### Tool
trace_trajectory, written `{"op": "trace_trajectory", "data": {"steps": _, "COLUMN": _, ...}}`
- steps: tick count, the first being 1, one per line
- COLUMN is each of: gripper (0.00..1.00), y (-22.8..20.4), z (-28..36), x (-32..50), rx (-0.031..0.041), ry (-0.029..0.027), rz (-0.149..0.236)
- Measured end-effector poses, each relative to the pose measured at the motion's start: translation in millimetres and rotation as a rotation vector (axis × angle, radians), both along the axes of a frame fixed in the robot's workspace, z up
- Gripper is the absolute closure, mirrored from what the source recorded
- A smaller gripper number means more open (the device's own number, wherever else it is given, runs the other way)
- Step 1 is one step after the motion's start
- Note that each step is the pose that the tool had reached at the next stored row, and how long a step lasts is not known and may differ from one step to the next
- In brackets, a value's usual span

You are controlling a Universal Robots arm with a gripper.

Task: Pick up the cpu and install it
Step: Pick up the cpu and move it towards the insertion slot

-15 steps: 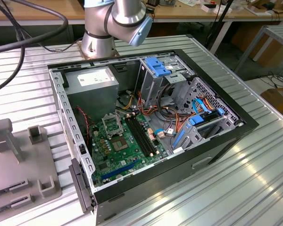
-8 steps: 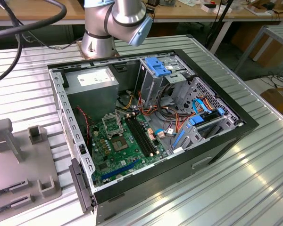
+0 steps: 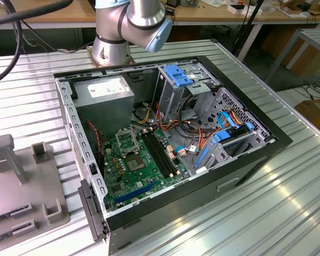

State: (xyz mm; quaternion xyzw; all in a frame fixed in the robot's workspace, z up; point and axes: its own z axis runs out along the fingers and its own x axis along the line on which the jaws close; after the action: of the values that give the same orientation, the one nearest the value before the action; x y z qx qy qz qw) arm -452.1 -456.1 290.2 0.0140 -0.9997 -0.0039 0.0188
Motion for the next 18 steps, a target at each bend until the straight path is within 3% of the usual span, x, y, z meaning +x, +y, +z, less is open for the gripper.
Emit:
{"op": "trace_trajectory", "data": {"steps": 5, "gripper": 0.53, "y": 0.0, "z": 11.6, "x": 0.0, "rx": 0.0, "ry": 0.0002, "rz": 0.0}}
{"op": "trace_trajectory", "data": {"steps": 18, "gripper": 0.53, "y": 0.0, "z": 33.8, "x": 0.0, "rx": 0.0, "ry": 0.0004, "rz": 0.0}}
